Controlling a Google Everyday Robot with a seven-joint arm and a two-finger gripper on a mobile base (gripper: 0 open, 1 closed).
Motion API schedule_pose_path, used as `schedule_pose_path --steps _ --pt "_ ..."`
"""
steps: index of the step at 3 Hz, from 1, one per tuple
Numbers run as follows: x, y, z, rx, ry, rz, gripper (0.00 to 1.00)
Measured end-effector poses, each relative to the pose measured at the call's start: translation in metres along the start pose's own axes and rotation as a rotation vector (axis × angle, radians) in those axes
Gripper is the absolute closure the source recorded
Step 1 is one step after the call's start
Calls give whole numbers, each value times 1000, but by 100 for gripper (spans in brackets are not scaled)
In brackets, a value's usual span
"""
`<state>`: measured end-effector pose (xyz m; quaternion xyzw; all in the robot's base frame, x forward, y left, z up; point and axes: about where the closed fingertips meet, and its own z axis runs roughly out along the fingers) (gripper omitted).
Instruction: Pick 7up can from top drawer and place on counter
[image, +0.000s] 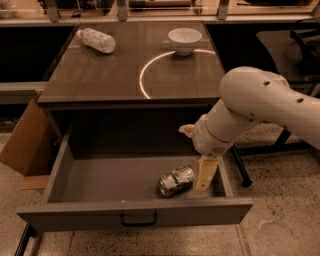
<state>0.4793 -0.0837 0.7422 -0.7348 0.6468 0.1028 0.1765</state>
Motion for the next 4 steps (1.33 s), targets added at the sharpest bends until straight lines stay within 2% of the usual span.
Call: schedule_pose_path --steps 1,4 --pt "0 0 0 0 0 0 0" --pt "22 -31 55 5 -15 -212 0"
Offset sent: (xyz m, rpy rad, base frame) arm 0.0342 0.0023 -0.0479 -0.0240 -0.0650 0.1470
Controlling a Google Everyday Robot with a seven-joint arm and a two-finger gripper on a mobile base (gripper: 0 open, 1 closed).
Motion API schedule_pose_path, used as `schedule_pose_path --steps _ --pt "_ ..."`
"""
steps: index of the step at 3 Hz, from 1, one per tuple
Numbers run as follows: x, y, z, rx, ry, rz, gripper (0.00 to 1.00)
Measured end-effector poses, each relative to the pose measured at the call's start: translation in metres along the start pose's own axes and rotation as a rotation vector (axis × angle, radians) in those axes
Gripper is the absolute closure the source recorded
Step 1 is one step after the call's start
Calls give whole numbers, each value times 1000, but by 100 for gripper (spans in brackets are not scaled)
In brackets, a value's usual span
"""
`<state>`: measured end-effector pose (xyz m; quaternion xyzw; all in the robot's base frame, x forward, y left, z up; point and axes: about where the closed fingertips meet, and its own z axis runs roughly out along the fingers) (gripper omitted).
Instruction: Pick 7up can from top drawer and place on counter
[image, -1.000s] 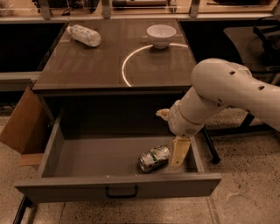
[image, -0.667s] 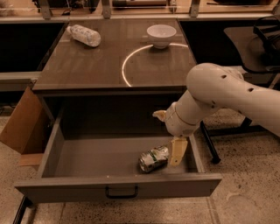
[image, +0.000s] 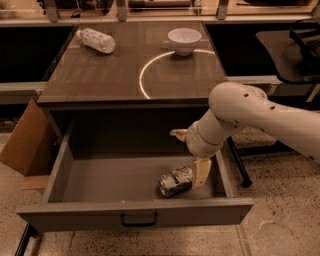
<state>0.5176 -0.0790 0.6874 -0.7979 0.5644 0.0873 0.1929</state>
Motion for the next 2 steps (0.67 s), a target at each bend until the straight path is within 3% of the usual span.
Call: schedule_pose_path --steps 2 --pt "0 -3 45 -39 22 -76 0"
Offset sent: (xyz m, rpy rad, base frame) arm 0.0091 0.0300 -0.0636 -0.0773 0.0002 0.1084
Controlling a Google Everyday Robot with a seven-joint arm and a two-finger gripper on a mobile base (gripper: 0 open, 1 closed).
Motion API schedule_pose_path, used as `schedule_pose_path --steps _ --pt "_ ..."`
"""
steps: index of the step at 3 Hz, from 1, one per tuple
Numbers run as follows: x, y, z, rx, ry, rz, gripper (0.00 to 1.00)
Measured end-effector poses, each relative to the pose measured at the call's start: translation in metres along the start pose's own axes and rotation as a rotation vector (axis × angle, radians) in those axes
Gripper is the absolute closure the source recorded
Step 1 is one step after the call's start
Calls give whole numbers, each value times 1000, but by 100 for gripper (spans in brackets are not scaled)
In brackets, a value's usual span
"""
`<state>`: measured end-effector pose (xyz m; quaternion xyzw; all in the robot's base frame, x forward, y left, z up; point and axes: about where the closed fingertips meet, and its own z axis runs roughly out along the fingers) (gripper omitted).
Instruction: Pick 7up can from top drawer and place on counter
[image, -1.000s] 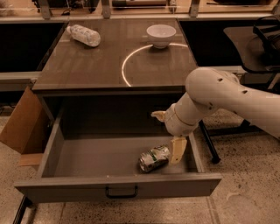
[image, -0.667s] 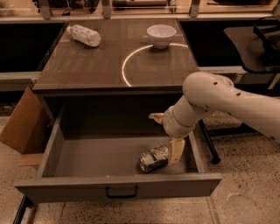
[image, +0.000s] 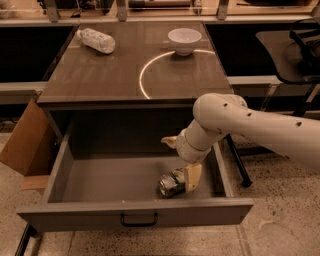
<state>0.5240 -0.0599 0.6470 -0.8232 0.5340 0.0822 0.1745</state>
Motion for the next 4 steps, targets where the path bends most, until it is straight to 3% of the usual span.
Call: schedule_pose_path --steps 1,2,3,4 --pt "-2 4 19 -29 12 -9 0" --pt "-3 8 33 -50 14 -8 17" --pt "-1 12 39 -60 4 5 41" --pt "5 13 33 -48 -55 40 64"
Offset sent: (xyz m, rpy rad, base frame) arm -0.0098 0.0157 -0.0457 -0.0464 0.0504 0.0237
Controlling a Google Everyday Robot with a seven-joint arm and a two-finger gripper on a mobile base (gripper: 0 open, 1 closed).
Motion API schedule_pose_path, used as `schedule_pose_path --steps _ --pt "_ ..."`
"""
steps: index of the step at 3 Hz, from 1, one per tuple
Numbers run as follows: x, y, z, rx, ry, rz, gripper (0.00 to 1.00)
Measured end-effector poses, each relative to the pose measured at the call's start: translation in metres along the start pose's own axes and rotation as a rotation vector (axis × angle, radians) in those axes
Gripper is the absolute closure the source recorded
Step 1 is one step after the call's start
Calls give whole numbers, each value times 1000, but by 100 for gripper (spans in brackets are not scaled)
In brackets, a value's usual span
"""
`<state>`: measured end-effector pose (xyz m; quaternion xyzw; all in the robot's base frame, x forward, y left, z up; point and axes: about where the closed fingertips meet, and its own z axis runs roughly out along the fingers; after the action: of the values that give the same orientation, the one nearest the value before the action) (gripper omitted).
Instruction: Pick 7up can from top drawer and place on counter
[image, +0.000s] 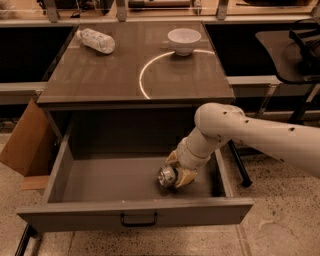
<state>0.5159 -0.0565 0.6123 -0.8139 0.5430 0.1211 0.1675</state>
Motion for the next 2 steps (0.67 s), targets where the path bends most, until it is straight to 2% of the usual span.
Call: schedule_pose_path --steps 1,2 --pt "8 -3 -31 51 -104 32 87" --pt "24 -13 -85 138 -164 68 100"
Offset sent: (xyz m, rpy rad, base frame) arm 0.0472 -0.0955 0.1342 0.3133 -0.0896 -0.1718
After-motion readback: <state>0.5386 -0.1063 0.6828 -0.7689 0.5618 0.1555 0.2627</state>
